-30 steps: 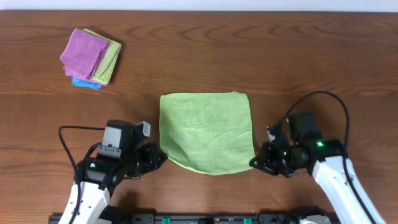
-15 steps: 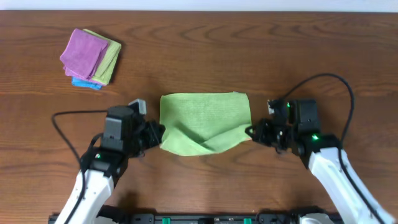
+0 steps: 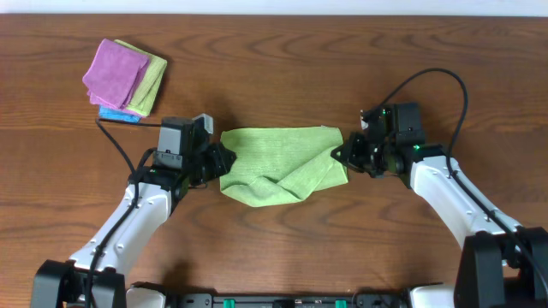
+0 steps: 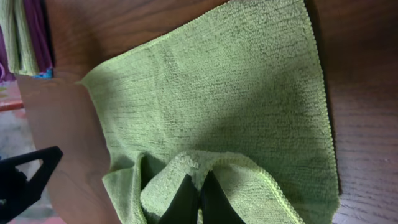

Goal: Fold the cloth

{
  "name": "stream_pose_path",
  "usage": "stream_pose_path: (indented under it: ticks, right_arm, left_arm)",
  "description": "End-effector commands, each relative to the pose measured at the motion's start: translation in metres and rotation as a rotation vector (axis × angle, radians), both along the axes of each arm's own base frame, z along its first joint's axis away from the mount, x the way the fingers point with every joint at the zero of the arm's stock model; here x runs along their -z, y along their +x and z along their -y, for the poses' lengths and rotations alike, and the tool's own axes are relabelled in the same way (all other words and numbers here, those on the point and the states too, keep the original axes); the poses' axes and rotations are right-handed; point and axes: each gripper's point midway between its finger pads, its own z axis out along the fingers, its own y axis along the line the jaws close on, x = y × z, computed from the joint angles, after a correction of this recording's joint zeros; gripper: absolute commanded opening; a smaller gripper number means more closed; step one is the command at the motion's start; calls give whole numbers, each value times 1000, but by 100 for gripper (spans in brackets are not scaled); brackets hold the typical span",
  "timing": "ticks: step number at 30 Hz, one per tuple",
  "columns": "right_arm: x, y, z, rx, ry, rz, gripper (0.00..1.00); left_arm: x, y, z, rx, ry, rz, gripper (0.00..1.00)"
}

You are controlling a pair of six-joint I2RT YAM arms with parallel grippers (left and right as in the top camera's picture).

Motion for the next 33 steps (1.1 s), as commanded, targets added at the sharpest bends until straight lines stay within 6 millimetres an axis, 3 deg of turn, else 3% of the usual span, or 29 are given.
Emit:
stream_pose_path:
  ticks: [1,3,8,14,16,17,18,19,21,26,27,29,31,33]
  right_arm:
    - [0,-1,1,-2,-1,-17,2]
    - [3,-8,2,-2,-6,-52,2]
    - [13,-44,-2,-85,-27,-169,2]
    - [21,-96,5,-116,-70,-392,2]
    - [23,-111,10,-116,-97,-457,7]
    - [23,-116,13,-125,-111,-473,13]
    - [24,-119,14,-132,-120,-481,24]
    - [24,-121,16,-136,-128,-488,25]
    - [24,-124,17,-142,-135,-498,2]
    - [24,-126,17,-144,-136,-504,3]
    - [24,-125,17,-144,-137,-503,14]
    - [24,-126,17,-144,-137,-504,49]
    - [24,-125,17,-152,-137,-499,63]
    - [24,-125,17,-157,-138,-495,66]
  left_arm:
    - [-3,-5,5,80,-3,9,49]
    - [1,-13,6,107,6,-16,58]
    - [4,-27,10,163,-9,-54,97]
    - [0,-39,19,227,-66,-70,95]
    - [1,-42,19,227,-65,-86,95]
    - [2,-42,19,227,-65,-90,95]
    - [2,-43,19,226,-65,-93,95]
    - [2,-43,19,228,-67,-94,95]
    - [0,-45,22,240,-85,-95,95]
    - [-9,-54,42,324,-145,-79,95]
    - [-10,-56,46,341,-146,-74,95]
    - [-11,-62,56,379,-146,-67,95]
    - [-11,-69,67,420,-135,-62,95]
    - [-6,-74,73,440,-96,-58,95]
